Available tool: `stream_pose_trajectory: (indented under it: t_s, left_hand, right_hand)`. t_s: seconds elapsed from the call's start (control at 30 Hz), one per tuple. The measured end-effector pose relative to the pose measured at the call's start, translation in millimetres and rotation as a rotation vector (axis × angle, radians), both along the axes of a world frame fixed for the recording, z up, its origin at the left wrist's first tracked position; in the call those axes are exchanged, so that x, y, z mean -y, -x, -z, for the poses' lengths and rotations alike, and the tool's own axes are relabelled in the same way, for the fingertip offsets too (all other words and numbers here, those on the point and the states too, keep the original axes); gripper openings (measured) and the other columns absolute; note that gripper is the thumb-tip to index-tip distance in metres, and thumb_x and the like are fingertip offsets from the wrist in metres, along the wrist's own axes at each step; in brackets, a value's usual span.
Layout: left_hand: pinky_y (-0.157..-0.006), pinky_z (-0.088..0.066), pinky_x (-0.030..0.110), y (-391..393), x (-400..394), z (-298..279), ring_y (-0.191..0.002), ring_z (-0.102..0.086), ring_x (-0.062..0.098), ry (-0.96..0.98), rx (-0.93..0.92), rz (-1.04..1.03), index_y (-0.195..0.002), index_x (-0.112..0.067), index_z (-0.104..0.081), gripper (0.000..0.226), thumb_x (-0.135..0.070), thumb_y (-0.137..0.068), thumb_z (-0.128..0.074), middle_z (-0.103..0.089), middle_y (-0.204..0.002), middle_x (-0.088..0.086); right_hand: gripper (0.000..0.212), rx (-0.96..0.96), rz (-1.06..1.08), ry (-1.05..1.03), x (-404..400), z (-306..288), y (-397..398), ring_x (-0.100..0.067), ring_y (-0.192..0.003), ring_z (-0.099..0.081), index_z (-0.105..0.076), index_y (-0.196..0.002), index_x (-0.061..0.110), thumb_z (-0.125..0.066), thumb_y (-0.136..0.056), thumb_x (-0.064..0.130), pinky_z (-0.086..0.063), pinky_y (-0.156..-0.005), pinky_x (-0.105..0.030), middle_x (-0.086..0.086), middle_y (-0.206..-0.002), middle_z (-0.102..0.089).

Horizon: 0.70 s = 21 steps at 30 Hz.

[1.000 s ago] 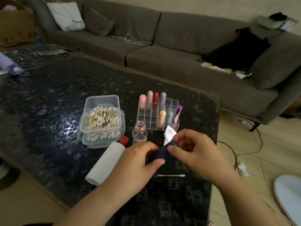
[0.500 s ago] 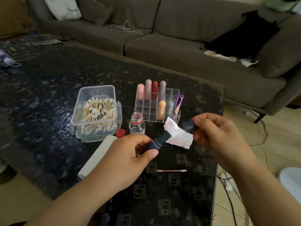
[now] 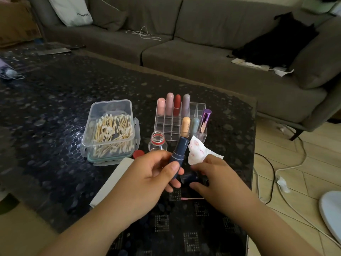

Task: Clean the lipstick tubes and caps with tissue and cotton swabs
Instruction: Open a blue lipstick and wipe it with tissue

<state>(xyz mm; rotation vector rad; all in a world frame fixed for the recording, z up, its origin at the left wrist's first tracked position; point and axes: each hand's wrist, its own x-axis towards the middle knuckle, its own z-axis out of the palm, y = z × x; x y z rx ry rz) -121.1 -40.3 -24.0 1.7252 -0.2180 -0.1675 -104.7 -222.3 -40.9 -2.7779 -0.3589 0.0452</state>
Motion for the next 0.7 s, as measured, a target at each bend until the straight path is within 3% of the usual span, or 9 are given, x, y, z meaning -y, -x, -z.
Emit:
stream_pose_trajectory:
  t_s: [0.1,0.17,0.27,0.37,0.43,0.53,0.63,0.7]
  left_hand:
    - [-0.062,-0.052,0.02,0,1,0,-0.067,-0.067,0.011,0.028,0.003,0.006,-0.099,-0.019,-0.064,0.013,-0.019,-0.091,-0.054,-0.072,-0.085,-0.006]
    - [-0.062,-0.052,0.022,0,3,1,-0.067,-0.067,0.011,0.021,0.027,0.006,-0.097,-0.024,-0.064,0.013,-0.026,-0.085,-0.06,-0.071,-0.084,-0.006]
    - [-0.066,-0.055,0.032,1,7,3,-0.068,-0.067,0.014,0.009,0.076,-0.034,-0.087,-0.029,-0.064,0.007,-0.03,-0.083,-0.07,-0.07,-0.078,-0.004]
    - [-0.068,-0.055,0.049,3,13,5,-0.07,-0.064,0.024,0.01,0.117,-0.073,-0.085,-0.033,-0.061,0.021,-0.04,-0.068,-0.073,-0.068,-0.078,-0.002]
    - [-0.068,-0.054,0.054,4,16,4,-0.07,-0.063,0.029,0.029,0.13,-0.095,-0.083,-0.033,-0.06,0.026,-0.045,-0.064,-0.072,-0.068,-0.077,0.0]
    - [-0.072,-0.055,0.052,3,18,4,-0.074,-0.065,0.025,0.037,0.131,-0.105,-0.082,-0.032,-0.06,0.021,-0.035,-0.066,-0.074,-0.069,-0.079,0.0]
    - [-0.072,-0.057,0.045,3,20,4,-0.076,-0.067,0.021,0.027,0.131,-0.084,-0.083,-0.032,-0.06,0.023,-0.034,-0.066,-0.074,-0.069,-0.081,-0.001]
    - [-0.069,-0.058,0.037,3,20,4,-0.077,-0.067,0.019,0.046,0.109,-0.057,-0.084,-0.032,-0.061,0.026,-0.038,-0.063,-0.077,-0.07,-0.083,-0.001]
  right_hand:
    - [0.035,0.123,0.087,-0.28,-3,-12,6,0.006,-0.086,-0.049,-0.06,-0.122,0.034,-0.062,-0.087,0.039,-0.037,-0.075,-0.003,0.022,-0.095,-0.048]
    - [0.026,0.167,0.145,-0.532,-6,-24,12,0.005,-0.082,-0.053,-0.063,-0.106,0.039,-0.059,-0.081,0.045,-0.041,-0.07,-0.005,0.019,-0.084,-0.054]
    - [0.032,0.087,0.14,-0.815,-9,-36,20,-0.002,-0.072,-0.057,-0.065,-0.089,0.043,-0.056,-0.063,0.058,-0.045,-0.065,-0.01,0.013,-0.075,-0.06]
    - [0.029,0.055,0.123,-0.919,-12,-36,21,-0.008,-0.07,-0.061,-0.07,-0.083,0.039,-0.061,-0.06,0.056,-0.05,-0.065,-0.016,0.007,-0.077,-0.065]
    - [0.029,0.029,0.119,-0.986,-10,-35,20,-0.018,-0.078,-0.065,-0.072,-0.083,0.036,-0.064,-0.061,0.052,-0.054,-0.071,-0.022,-0.002,-0.082,-0.069]
    - [0.031,-0.008,0.09,-1.057,-6,-36,20,-0.021,-0.085,-0.067,-0.074,-0.087,0.031,-0.065,-0.062,0.048,-0.055,-0.074,-0.021,-0.007,-0.088,-0.071]
    - [0.023,-0.058,0.038,-1.11,-4,-38,20,-0.011,-0.084,-0.069,-0.076,-0.086,0.027,-0.063,-0.071,0.038,-0.051,-0.073,-0.015,0.001,-0.087,-0.074]
    - [0.017,-0.074,0.015,-1.133,-3,-38,20,-0.012,-0.085,-0.069,-0.076,-0.085,0.025,-0.065,-0.076,0.034,-0.052,-0.075,-0.018,0.001,-0.087,-0.074]
